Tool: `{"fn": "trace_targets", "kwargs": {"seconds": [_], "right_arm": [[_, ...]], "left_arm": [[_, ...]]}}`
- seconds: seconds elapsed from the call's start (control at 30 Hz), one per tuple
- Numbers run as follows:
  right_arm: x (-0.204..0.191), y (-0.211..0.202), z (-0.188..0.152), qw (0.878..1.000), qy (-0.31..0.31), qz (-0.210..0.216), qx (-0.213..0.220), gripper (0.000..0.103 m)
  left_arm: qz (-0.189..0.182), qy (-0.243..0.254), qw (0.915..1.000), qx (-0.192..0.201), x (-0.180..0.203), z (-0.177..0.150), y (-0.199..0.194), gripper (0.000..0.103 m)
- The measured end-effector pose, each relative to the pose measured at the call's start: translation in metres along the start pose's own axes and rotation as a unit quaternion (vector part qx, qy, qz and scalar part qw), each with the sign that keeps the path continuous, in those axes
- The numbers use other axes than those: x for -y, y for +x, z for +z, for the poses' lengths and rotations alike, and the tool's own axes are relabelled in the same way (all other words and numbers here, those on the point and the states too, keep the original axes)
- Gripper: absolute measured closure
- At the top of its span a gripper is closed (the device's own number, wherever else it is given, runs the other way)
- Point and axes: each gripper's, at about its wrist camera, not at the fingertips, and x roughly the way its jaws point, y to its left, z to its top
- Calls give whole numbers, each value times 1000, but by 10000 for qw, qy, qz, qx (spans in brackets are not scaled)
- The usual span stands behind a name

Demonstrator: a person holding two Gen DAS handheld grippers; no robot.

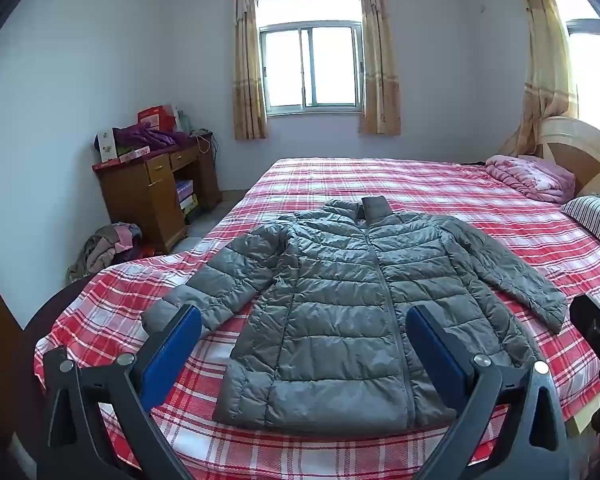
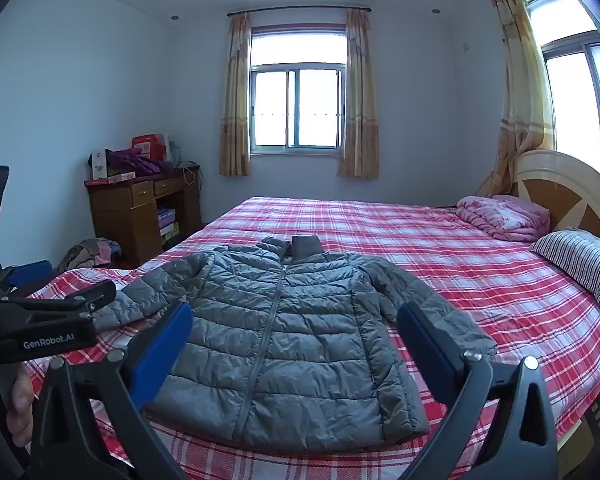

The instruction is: Fold large clothes

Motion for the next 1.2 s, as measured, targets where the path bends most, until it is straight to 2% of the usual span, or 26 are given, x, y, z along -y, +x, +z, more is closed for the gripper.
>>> {"fn": "trace_targets", "kwargs": {"seconds": [0.3, 0.4, 1.2], "right_arm": [[1, 2, -2, 10000, 69, 33, -53, 0], [7, 3, -9, 9999, 95, 40, -43, 0], [-5, 8, -10, 9998, 136, 59, -110, 0]], "left_arm": [[115, 10, 9999, 111, 8, -4, -14, 1], [48, -96, 9999, -2, -3, 1, 2, 1], [129, -180, 9997, 56, -13, 3, 2, 1]]}}
